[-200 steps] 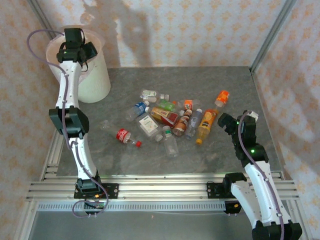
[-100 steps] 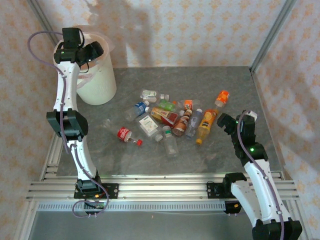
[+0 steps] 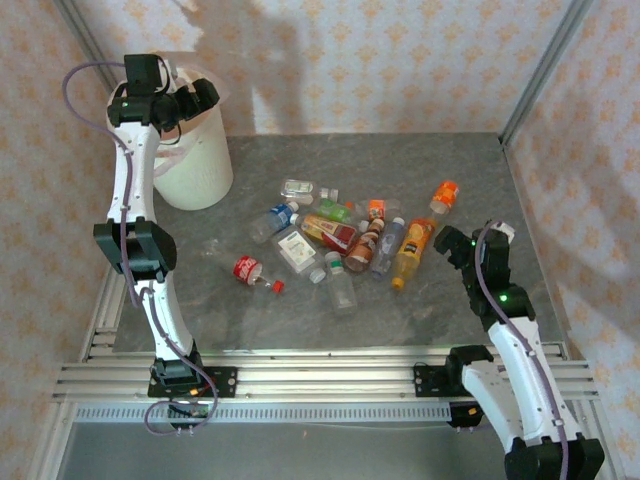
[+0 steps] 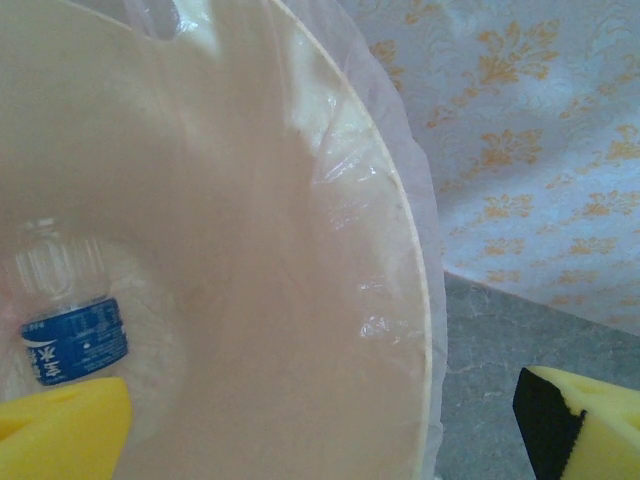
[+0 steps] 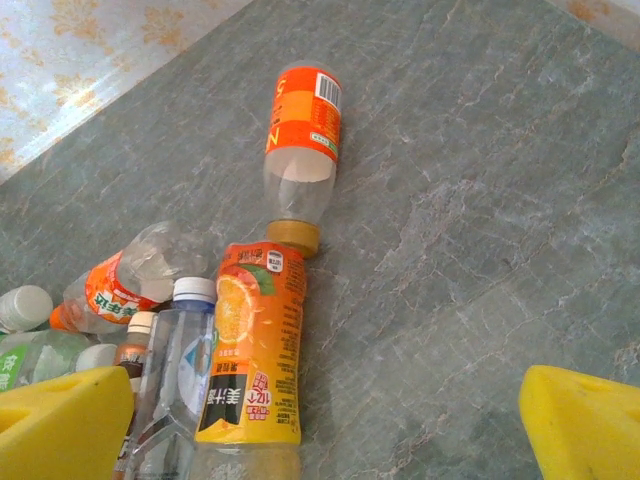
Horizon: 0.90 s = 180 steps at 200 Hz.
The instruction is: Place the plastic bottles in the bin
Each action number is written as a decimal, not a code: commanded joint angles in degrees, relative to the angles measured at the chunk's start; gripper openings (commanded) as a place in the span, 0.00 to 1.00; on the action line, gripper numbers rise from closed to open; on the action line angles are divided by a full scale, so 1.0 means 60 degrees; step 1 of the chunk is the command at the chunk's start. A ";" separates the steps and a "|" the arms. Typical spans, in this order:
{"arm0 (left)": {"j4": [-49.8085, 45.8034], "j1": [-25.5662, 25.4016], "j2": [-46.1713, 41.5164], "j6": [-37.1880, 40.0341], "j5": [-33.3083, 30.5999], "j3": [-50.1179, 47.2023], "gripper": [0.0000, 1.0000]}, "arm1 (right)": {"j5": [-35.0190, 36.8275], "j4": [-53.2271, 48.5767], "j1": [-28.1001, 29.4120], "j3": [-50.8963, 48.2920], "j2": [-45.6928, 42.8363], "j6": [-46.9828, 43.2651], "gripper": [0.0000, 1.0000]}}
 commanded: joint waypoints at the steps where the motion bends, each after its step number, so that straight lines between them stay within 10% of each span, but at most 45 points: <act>1: 0.0388 -0.0056 -0.0735 -0.0078 -0.0054 0.0033 1.00 | -0.0140 0.0263 0.0020 0.0079 0.0550 0.0627 0.99; 71: 0.1345 -0.0264 -0.3069 -0.1514 0.0613 -0.1823 1.00 | -0.0657 0.0425 -0.0789 0.2364 0.5210 0.0401 0.99; 180: 0.2107 -0.3182 -0.6222 -0.1322 0.0703 -0.6360 1.00 | -0.1329 -0.0101 -0.1063 0.6582 1.1174 -0.0139 0.92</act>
